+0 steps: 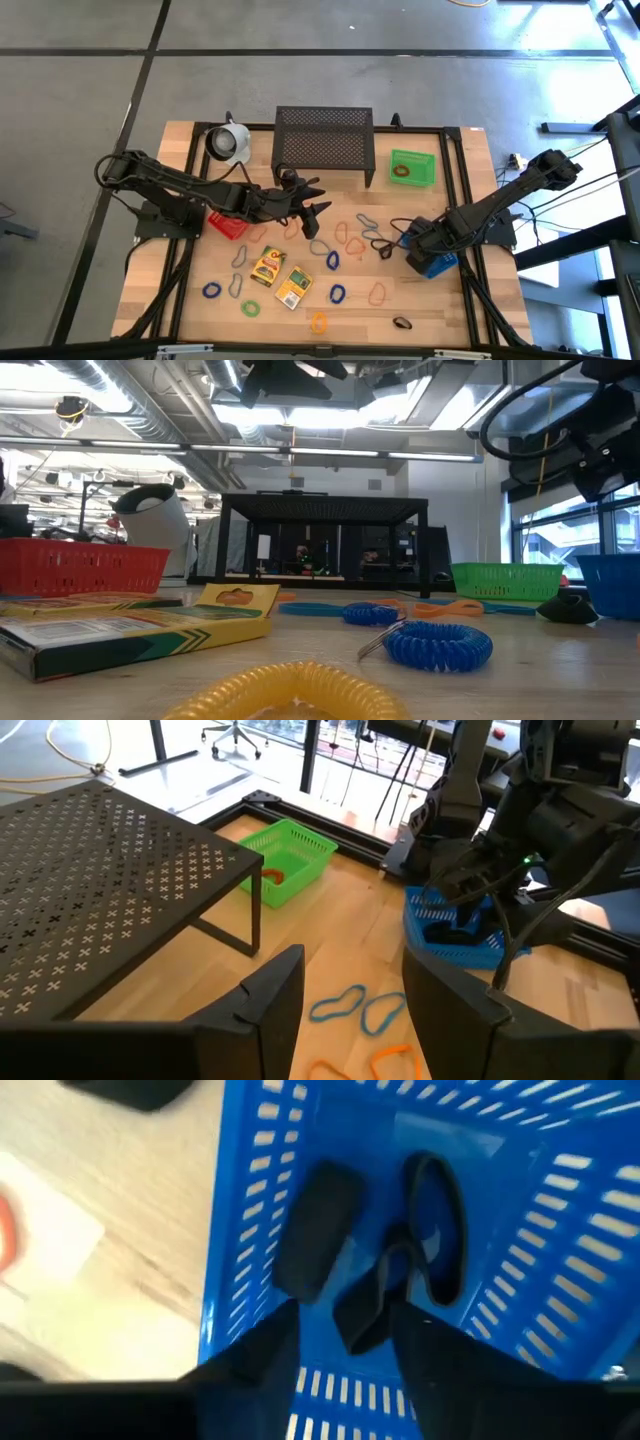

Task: Pick & Place Office Desk Supplies
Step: Put the black rubber band into the blue bin

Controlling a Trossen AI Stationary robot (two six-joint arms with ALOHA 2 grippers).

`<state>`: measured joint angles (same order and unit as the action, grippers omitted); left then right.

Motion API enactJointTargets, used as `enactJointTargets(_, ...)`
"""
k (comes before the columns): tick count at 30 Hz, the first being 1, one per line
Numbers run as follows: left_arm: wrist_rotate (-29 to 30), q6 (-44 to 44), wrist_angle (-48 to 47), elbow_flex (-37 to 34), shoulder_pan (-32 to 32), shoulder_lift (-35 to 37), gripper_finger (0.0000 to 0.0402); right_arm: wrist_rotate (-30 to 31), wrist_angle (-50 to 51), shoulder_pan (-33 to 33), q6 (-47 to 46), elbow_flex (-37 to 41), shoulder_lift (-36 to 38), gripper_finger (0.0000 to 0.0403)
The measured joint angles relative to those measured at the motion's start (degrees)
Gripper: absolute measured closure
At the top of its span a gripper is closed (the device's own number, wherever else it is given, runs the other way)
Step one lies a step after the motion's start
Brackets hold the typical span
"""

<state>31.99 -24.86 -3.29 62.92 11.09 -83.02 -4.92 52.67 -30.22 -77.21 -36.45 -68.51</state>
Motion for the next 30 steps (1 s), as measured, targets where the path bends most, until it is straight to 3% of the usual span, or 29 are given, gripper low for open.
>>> enactJointTargets(6, 0.00, 0.08, -0.02, 0.00, 0.00, 0.00, 0.0237, 3.14, 6.67, 0.00, 2.59, -6.51, 0.00, 0.0184)
enactJointTargets(9, -0.02, 0.08, -0.02, 0.00, 0.00, 0.00, 0.0237, 9.09, 9.87, 0.00, 7.49, -12.06, 0.00, 0.0176)
enactJointTargets(12, -0.02, 0.06, -0.02, 0.00, 0.00, 0.00, 0.0237, 17.14, 8.31, -0.47, 18.91, -16.96, 0.02, 0.0179)
enactJointTargets(15, -0.03, 0.06, -0.02, -0.01, 0.07, 0.00, 0.0237, 21.65, 3.59, -1.25, 36.31, -18.83, 0.04, 0.0189)
enactJointTargets(19, -0.04, -0.79, -0.01, -0.02, 0.61, 0.00, 0.0237, 22.04, -0.45, -1.13, 53.00, -18.65, -0.73, 0.0200)
enactJointTargets(22, -0.44, -0.94, 0.00, -0.02, 1.43, 0.00, 0.0237, 20.98, -0.62, 0.69, 58.27, -17.64, -2.71, 0.0203)
enactJointTargets(27, -0.52, -1.38, -0.11, -0.02, 2.87, 0.00, 0.0237, 14.34, -7.32, 3.43, 64.14, -15.58, -7.89, 0.0203)
enactJointTargets(30, -0.37, -2.16, -0.13, -0.07, 3.26, 0.00, 0.0237, 14.07, -10.35, 4.44, 69.16, -15.45, -12.07, 0.0203)
